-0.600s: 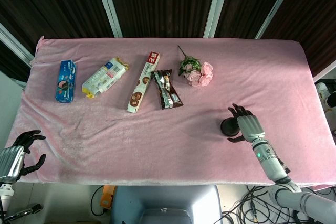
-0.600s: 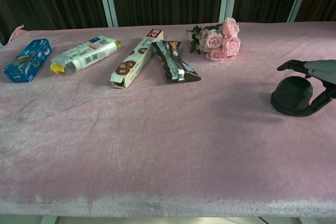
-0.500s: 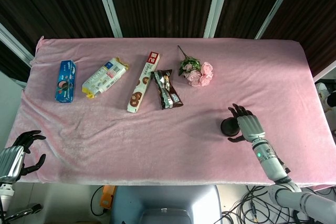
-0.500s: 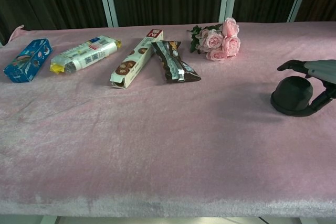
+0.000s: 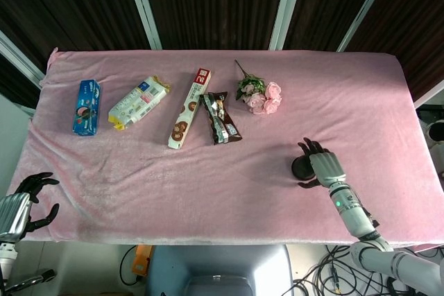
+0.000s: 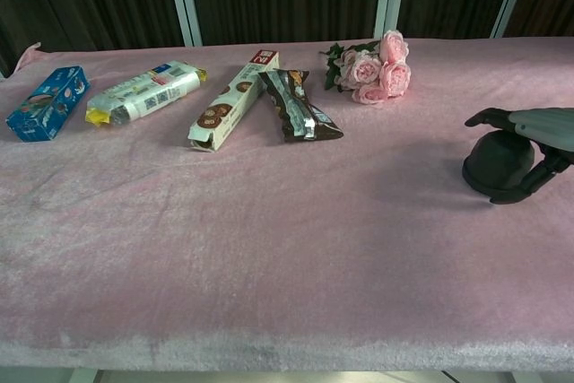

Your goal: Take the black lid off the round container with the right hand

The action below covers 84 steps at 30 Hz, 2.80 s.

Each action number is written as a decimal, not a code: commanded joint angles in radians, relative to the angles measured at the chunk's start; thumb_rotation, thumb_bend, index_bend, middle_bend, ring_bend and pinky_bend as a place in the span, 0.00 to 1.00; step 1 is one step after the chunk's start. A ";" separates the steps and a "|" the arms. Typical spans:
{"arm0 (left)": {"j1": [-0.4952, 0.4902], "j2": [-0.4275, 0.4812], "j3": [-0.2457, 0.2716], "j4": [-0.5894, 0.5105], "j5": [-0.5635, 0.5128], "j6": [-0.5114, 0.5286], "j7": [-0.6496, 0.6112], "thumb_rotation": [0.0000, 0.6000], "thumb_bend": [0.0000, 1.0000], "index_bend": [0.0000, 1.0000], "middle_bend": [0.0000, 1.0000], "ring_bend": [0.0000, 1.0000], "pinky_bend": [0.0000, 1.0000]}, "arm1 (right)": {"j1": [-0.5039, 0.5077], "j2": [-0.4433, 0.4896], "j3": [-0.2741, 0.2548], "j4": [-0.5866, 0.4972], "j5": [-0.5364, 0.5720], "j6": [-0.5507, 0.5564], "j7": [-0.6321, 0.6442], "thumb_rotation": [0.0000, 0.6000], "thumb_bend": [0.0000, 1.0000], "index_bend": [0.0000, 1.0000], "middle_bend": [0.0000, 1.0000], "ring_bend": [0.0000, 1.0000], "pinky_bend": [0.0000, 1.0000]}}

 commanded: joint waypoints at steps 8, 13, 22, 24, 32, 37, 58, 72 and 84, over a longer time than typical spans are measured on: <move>0.008 0.004 -0.002 -0.001 0.001 0.014 -0.010 1.00 0.37 0.33 0.20 0.15 0.50 | 0.000 -0.038 -0.001 0.043 -0.008 0.024 -0.004 1.00 0.10 0.26 0.29 0.45 0.67; 0.008 0.004 -0.003 0.000 0.002 0.016 -0.014 1.00 0.37 0.33 0.20 0.15 0.50 | 0.001 -0.049 -0.003 0.057 -0.002 0.023 -0.020 1.00 0.10 0.34 0.34 0.49 0.70; 0.011 0.005 -0.006 0.002 0.002 0.021 -0.024 1.00 0.37 0.33 0.20 0.15 0.50 | -0.007 -0.077 -0.001 0.088 -0.010 0.062 -0.038 1.00 0.10 0.56 0.46 0.62 0.81; 0.012 0.006 -0.006 0.002 0.002 0.022 -0.025 1.00 0.37 0.33 0.20 0.15 0.50 | -0.013 -0.090 0.001 0.103 -0.016 0.086 -0.042 1.00 0.10 0.63 0.51 0.65 0.85; 0.013 0.007 -0.008 0.003 0.001 0.024 -0.031 1.00 0.37 0.33 0.20 0.15 0.50 | -0.029 -0.114 0.012 0.138 -0.044 0.148 -0.010 1.00 0.12 0.71 0.57 0.69 0.88; 0.013 0.007 -0.008 0.003 0.002 0.023 -0.030 1.00 0.37 0.33 0.20 0.15 0.50 | -0.039 -0.117 0.033 0.137 -0.086 0.216 0.076 1.00 0.14 0.73 0.58 0.70 0.89; 0.008 0.004 -0.005 -0.001 0.000 0.011 -0.010 1.00 0.36 0.33 0.20 0.15 0.50 | -0.096 0.051 0.023 -0.076 -0.121 0.315 0.090 1.00 0.14 0.73 0.58 0.70 0.89; 0.009 0.004 -0.005 -0.001 0.001 0.012 -0.009 1.00 0.36 0.33 0.20 0.15 0.50 | -0.096 0.055 0.048 -0.191 -0.058 0.333 -0.082 1.00 0.14 0.71 0.58 0.70 0.89; 0.010 0.004 -0.004 -0.003 0.004 0.015 -0.008 1.00 0.37 0.33 0.20 0.15 0.50 | -0.129 -0.094 0.056 0.049 -0.425 0.727 0.713 1.00 0.14 0.70 0.58 0.70 0.88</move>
